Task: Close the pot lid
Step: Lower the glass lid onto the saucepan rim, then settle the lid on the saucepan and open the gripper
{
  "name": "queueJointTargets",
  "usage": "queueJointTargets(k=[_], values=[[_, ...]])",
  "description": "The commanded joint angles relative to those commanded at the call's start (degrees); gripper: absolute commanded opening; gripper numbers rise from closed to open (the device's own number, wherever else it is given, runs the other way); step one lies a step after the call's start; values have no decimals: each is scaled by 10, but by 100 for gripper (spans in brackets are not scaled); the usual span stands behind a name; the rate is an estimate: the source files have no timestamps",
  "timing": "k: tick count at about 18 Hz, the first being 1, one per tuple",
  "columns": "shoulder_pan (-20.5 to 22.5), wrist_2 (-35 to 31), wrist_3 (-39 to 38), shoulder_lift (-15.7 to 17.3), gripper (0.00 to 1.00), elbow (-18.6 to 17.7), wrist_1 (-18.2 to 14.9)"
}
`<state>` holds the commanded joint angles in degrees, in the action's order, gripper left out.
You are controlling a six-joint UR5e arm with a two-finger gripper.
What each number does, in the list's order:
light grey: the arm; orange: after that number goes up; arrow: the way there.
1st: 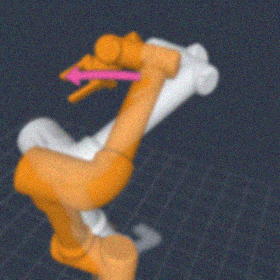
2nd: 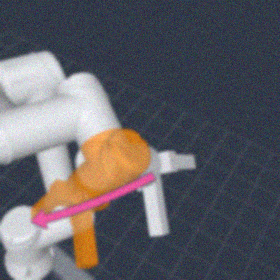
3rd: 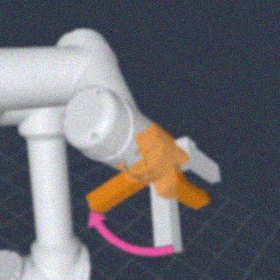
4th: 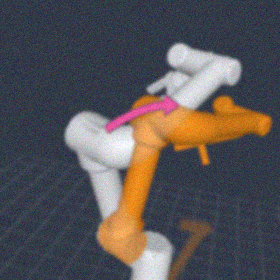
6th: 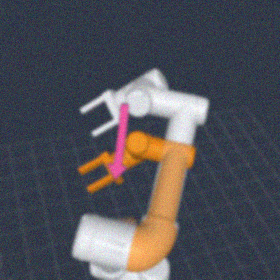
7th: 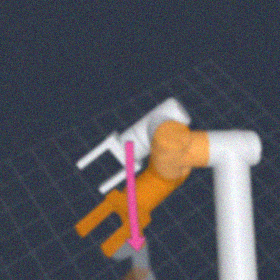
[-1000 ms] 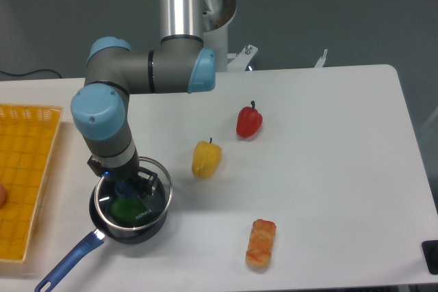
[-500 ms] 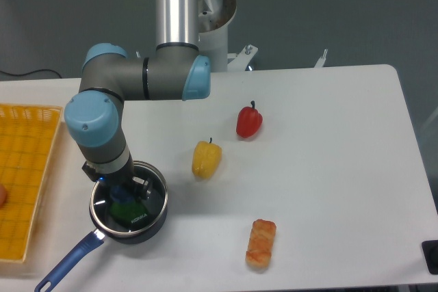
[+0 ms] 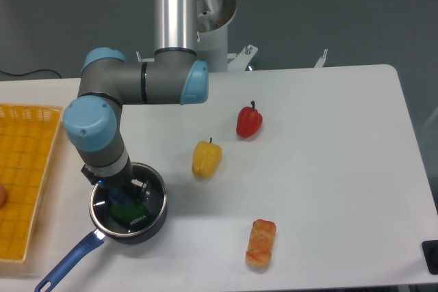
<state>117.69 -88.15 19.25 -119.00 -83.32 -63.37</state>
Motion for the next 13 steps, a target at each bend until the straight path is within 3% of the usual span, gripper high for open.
queueJointTargets(k=[10,13], values=[[-4,-2,-2,-5,50,0,0],[-4,-2,-2,-5,55,0,1]])
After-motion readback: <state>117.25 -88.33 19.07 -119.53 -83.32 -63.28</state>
